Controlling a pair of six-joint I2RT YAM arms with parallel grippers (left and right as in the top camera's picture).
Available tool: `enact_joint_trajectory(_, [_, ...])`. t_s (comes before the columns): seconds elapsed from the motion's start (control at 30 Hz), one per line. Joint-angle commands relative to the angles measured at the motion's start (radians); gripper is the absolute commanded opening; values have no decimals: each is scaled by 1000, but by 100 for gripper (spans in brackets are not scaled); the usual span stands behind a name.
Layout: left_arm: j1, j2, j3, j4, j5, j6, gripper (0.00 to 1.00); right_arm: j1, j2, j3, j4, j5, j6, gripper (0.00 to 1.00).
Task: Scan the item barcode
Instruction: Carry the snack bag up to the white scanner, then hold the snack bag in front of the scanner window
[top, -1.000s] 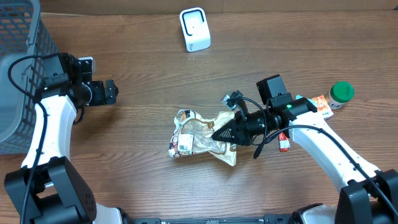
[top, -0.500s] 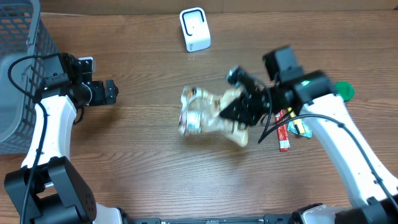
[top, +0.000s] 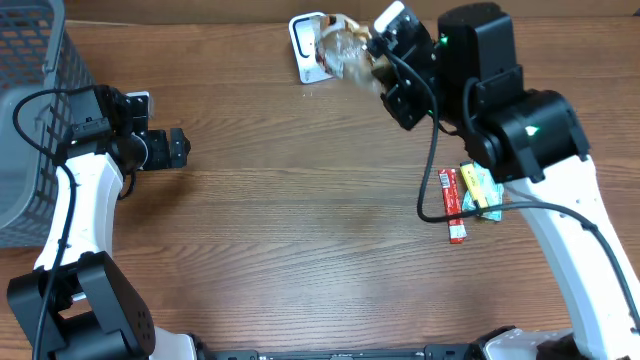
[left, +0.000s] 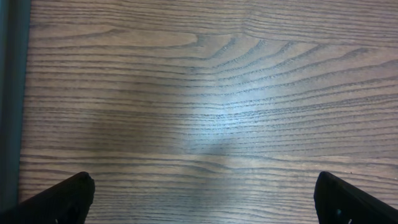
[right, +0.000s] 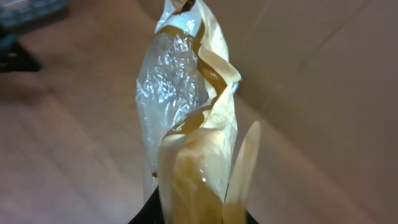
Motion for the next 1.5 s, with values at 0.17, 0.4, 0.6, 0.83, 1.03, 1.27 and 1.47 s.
enact_joint_trajectory(0.17, [-1, 1, 13, 1, 15, 14, 100, 15, 233, 20, 269, 211, -107, 3])
enact_joint_trajectory(0.4, [-1, 1, 13, 1, 15, 14, 100, 15, 465, 20, 580, 293, -202, 4])
enact_joint_trajectory(0.6, [-1, 1, 13, 1, 15, 14, 100, 16, 605, 20, 785, 360, -351, 8])
enact_joint_trajectory(0.83, [-1, 1, 13, 1, 15, 14, 100, 20, 668, 20, 893, 389, -350, 10])
enact_joint_trajectory(1.03, [-1, 1, 13, 0, 15, 14, 100, 28, 696, 19, 902, 396, -349, 9])
enact_joint_trajectory(1.27, [-1, 1, 13, 1, 15, 14, 100, 49, 700, 18, 902, 396, -349, 9])
enact_joint_trajectory(1.47, [-1, 1, 13, 1, 15, 14, 100, 49, 717, 18, 900, 396, -349, 8])
